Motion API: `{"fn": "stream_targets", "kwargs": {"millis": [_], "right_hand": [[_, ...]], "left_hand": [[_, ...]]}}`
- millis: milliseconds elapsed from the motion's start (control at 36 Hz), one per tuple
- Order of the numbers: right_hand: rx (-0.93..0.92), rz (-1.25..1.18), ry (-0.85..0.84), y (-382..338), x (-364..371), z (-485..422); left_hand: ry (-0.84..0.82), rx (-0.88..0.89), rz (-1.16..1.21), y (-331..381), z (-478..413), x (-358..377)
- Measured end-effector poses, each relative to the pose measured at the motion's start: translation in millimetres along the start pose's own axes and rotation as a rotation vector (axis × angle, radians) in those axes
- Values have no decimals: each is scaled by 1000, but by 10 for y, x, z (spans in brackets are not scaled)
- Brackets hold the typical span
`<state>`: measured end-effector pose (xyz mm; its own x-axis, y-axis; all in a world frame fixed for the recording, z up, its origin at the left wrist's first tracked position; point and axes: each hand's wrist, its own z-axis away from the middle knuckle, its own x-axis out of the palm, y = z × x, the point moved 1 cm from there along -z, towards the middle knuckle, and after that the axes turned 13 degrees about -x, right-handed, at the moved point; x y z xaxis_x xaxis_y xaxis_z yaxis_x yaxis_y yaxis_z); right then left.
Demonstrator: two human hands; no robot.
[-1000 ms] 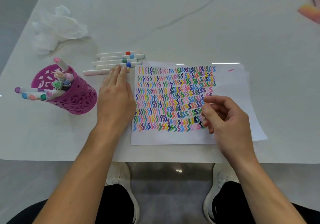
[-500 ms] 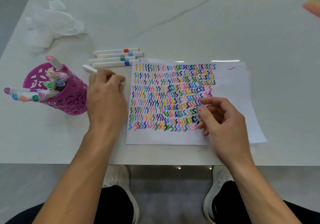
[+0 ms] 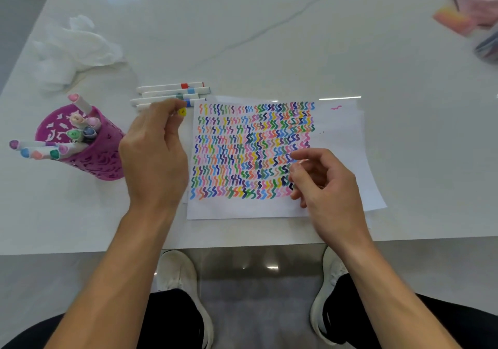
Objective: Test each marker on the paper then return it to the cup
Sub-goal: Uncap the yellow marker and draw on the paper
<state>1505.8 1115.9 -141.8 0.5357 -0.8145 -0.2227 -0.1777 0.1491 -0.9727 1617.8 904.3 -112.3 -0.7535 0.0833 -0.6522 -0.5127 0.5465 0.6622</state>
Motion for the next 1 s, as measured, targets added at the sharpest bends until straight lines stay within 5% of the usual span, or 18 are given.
{"fn": "stream_targets", "kwargs": {"millis": [306,500,778,1000], "right_hand": [[-149,38,-39,-126,6,73],[-447,343,-132,-207,-17,111],[-427,555,-273,-82,-68,112],[-446,698,-334,-34,-162,143]], "left_hand": [[-80,-41,467,429,466,-158],[-333,-376,662,562,783,-67],[-655,-535,607,527,914,48],[-753,-313,302,454,932,97]]}}
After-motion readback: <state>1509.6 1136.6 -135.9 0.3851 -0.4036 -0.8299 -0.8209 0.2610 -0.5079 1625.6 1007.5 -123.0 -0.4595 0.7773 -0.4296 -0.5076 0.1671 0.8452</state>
